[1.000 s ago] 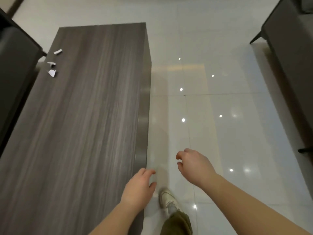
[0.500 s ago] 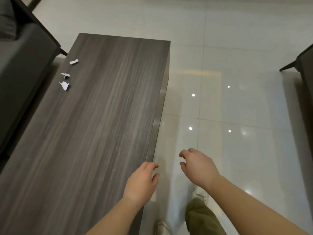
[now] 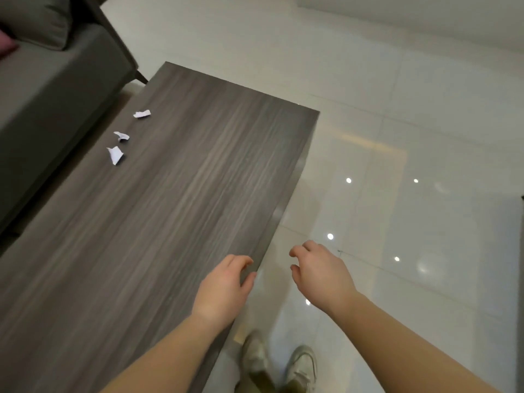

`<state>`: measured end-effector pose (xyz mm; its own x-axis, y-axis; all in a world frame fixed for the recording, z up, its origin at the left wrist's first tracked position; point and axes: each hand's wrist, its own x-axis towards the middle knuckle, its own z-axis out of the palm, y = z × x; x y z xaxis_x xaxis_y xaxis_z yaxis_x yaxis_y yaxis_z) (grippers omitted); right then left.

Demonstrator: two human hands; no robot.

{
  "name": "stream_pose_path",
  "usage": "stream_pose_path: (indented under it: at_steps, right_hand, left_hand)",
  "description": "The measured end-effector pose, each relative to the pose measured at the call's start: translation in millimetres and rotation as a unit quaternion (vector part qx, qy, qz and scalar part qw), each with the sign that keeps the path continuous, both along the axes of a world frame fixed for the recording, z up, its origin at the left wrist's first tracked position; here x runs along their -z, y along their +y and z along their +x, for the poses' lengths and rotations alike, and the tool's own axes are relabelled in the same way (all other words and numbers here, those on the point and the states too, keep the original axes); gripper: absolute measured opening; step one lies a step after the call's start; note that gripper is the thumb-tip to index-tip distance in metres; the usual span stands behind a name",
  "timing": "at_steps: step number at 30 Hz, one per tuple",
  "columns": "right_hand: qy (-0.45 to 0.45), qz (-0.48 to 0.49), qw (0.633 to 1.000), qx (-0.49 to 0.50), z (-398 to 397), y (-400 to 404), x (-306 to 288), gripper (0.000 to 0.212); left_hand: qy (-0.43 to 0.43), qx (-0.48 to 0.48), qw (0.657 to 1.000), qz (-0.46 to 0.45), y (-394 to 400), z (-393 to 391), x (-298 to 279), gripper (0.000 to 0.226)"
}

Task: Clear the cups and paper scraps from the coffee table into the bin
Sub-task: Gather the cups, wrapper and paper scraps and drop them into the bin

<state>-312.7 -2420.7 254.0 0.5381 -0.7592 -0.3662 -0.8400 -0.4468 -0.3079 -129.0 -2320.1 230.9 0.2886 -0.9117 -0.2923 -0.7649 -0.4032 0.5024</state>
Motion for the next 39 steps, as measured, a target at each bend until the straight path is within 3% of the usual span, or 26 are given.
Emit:
stream_pose_path:
  at_steps: [8, 19, 27, 34, 39]
  right_hand:
    - [-0.042, -0.015, 0.996, -0.078, 74, -95, 14, 0.029]
    - [-0.009, 0.012, 0.985, -0.17, 205, -162, 38, 0.041]
    - [-0.049, 0.015, 0.972, -0.23, 274, -204, 41, 0.041]
    - [-0.015, 0.019, 0.948, -0.316, 365, -264, 61, 0.081]
    - [-0.01, 0.003, 0.938, -0.348, 447, -306, 78, 0.095]
  left_hand:
    - [0.003, -0.097, 0.995, -0.034, -60, 63, 9, 0.021]
    - [-0.03, -0.222, 0.974, 0.026, -97, 186, 23, 0.033]
    - [-0.047, -0.284, 0.955, 0.065, -110, 241, 19, 0.049]
    - [-0.023, -0.417, 0.905, 0.079, -164, 307, 28, 0.084]
    - [0.052, -0.503, 0.862, 0.036, -211, 374, 41, 0.107]
